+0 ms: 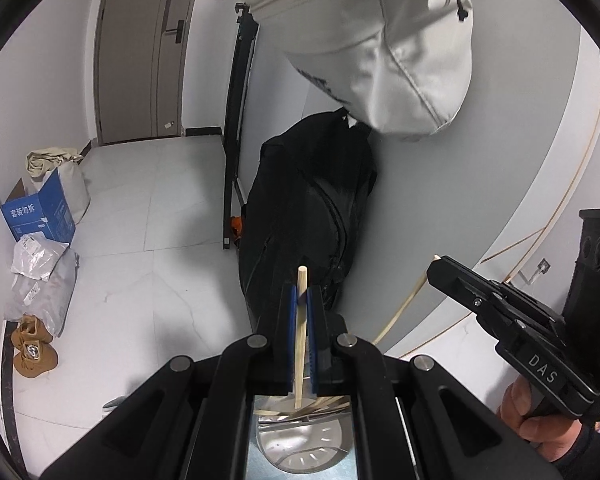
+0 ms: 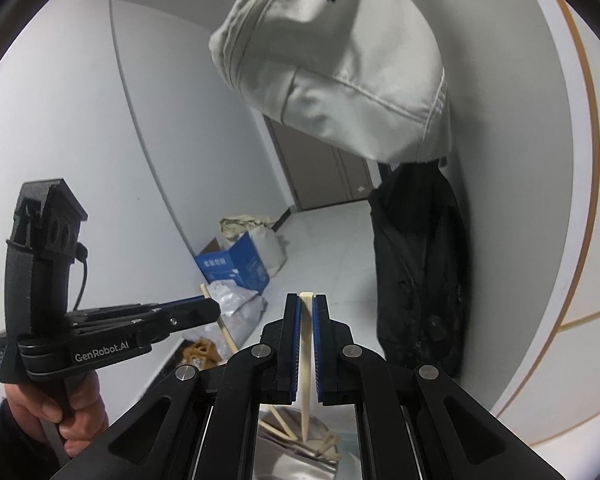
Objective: Organize utensils
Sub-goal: 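Open both grippers to drop the chopsticks into the holder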
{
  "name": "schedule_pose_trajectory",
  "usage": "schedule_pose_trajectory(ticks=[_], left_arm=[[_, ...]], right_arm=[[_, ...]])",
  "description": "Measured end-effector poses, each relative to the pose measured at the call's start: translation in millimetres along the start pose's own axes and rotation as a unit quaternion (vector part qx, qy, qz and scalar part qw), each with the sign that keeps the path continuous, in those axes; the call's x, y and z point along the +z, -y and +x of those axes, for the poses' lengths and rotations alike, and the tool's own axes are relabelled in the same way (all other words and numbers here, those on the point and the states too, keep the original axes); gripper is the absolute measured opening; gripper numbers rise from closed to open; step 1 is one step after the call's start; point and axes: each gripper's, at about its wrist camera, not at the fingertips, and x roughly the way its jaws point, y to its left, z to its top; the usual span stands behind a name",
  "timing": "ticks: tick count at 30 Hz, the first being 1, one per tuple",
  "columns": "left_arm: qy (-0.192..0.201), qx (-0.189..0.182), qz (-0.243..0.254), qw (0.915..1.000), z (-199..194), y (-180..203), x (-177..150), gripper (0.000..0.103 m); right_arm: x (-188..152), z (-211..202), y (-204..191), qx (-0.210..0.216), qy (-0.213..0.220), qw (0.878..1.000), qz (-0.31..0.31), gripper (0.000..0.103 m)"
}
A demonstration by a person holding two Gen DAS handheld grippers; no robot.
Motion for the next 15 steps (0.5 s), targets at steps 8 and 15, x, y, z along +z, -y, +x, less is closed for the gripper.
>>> schedule_pose_trajectory(ticks=[8, 15], left_arm=[[-0.017, -0.010, 0.014, 0.9997, 14.5, -2.0, -8.4, 0.001], [-0.046, -0.027, 0.052, 0.9972, 23.3, 11.5, -20.9, 0.001]], right_arm=[[-21.4, 16.8, 1.0, 0.001, -0.026, 1.000, -0.007, 0.005], [-47.4, 28.0, -2.7, 0.004, -0.061, 0.998, -0.013, 0.005]])
